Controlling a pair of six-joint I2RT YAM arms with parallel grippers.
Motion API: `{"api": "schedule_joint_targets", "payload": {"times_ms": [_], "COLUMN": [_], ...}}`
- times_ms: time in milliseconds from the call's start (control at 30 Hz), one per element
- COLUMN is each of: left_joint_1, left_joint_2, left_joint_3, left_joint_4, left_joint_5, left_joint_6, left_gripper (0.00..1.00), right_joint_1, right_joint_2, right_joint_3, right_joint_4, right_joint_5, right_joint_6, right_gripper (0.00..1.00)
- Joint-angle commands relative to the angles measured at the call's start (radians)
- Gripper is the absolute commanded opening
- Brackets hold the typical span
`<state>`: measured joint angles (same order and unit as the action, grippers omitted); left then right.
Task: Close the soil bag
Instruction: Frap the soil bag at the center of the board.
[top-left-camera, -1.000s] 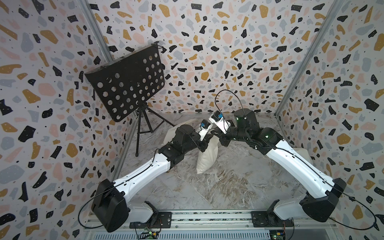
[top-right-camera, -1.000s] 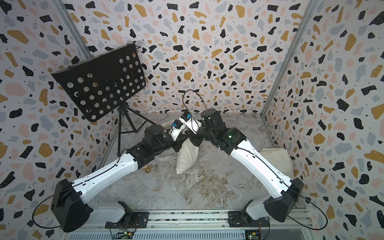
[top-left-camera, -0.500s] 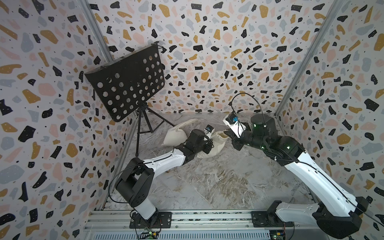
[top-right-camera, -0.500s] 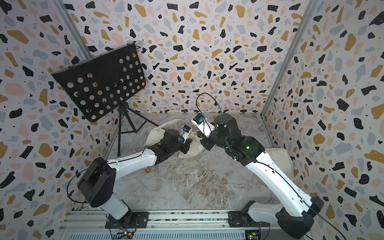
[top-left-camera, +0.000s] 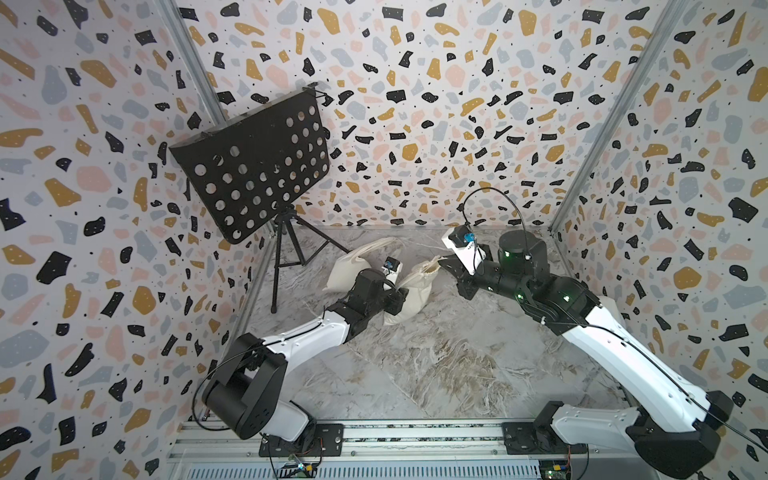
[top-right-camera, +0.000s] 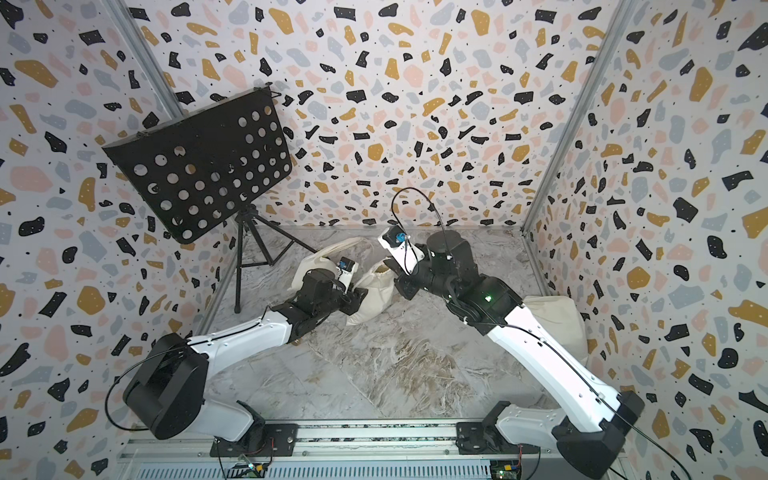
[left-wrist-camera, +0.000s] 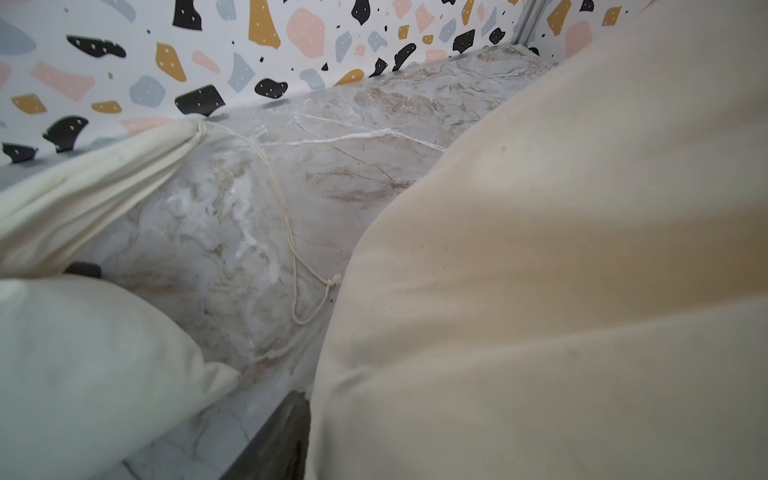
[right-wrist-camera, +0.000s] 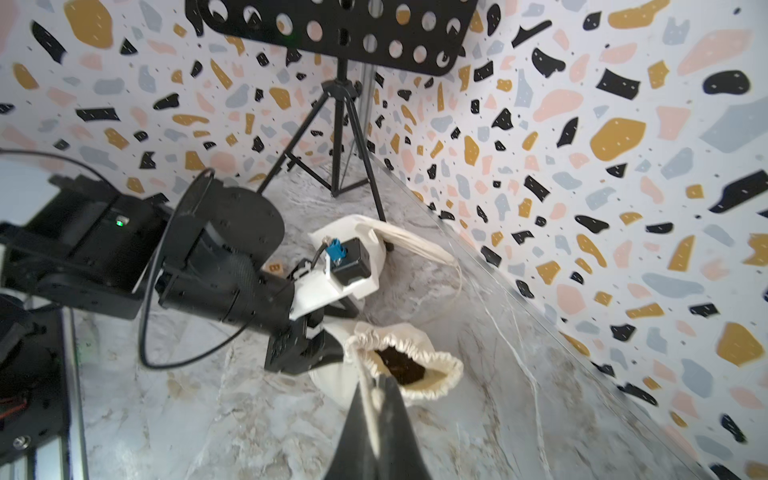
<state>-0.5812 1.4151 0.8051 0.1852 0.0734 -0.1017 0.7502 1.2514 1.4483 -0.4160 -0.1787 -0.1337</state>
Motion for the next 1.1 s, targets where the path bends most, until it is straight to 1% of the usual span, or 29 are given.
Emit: {"api": "schedule_joint_targets", "payload": {"times_ms": [0,33,100,200,267,300,433,500,600,633,667,767,833,933,1000,1067], "left_joint_1": [-0.025,-0.030,-0.033,-0.035,-0.035,-0.037,-0.038,-0.038,-0.039,-0.039,-0.039,-0.039,-0.039,-0.039,-0.040,-0.041], "left_joint_2": [-0.133,-0.180,-0.243,-0.291,-0.292,-0.284,-0.224,-0.192,-0.155,-0.142,-0.131,-0.094,-0.060,-0.011,0.018,0.054], "left_joint_3": [0.001,-0.004,-0.010,0.012,0.049,0.069,0.163,0.197,0.228,0.235,0.240,0.224,0.197,0.152,0.119,0.099], "left_joint_4": [0.052,0.061,0.092,0.114,0.118,0.116,0.094,0.093,0.092,0.087,0.076,0.034,0.031,0.043,0.073,0.101], "left_joint_5": [0.068,0.078,0.104,0.159,0.199,0.213,0.247,0.265,0.282,0.283,0.279,0.218,0.184,0.127,0.102,0.080], "left_joint_6": [0.083,0.097,0.113,0.141,0.163,0.174,0.196,0.203,0.217,0.228,0.236,0.274,0.284,0.267,0.255,0.241], "left_gripper": [0.74,0.79,0.83,0.84,0.84,0.82,0.71,0.64,0.43,0.31,0.23,0.08,0.04,0.04,0.07,0.12], "right_joint_1": [0.001,0.001,0.003,0.006,0.008,0.008,0.012,0.014,0.013,0.013,0.013,0.014,0.014,0.013,0.012,0.011], "right_joint_2": [0.032,0.041,0.056,0.066,0.069,0.070,0.067,0.064,0.060,0.055,0.050,0.032,0.013,-0.006,-0.009,-0.010], "right_joint_3": [0.090,0.101,0.118,0.128,0.129,0.129,0.129,0.131,0.135,0.129,0.127,0.130,0.138,0.155,0.167,0.182], "right_joint_4": [0.091,0.087,0.077,0.063,0.055,0.053,0.045,0.041,0.029,0.034,0.038,0.048,0.053,0.057,0.051,0.045], "right_joint_5": [-0.109,-0.118,-0.131,-0.141,-0.146,-0.148,-0.153,-0.152,-0.150,-0.145,-0.142,-0.128,-0.113,-0.092,-0.082,-0.079], "right_joint_6": [0.046,0.046,0.046,0.044,0.045,0.046,0.049,0.048,0.043,0.043,0.044,0.048,0.044,0.033,0.027,0.025], "right_gripper": [0.00,0.00,0.00,0.00,0.00,0.00,0.00,0.00,0.00,0.00,0.00,0.00,0.00,0.00,0.00,0.00]}}
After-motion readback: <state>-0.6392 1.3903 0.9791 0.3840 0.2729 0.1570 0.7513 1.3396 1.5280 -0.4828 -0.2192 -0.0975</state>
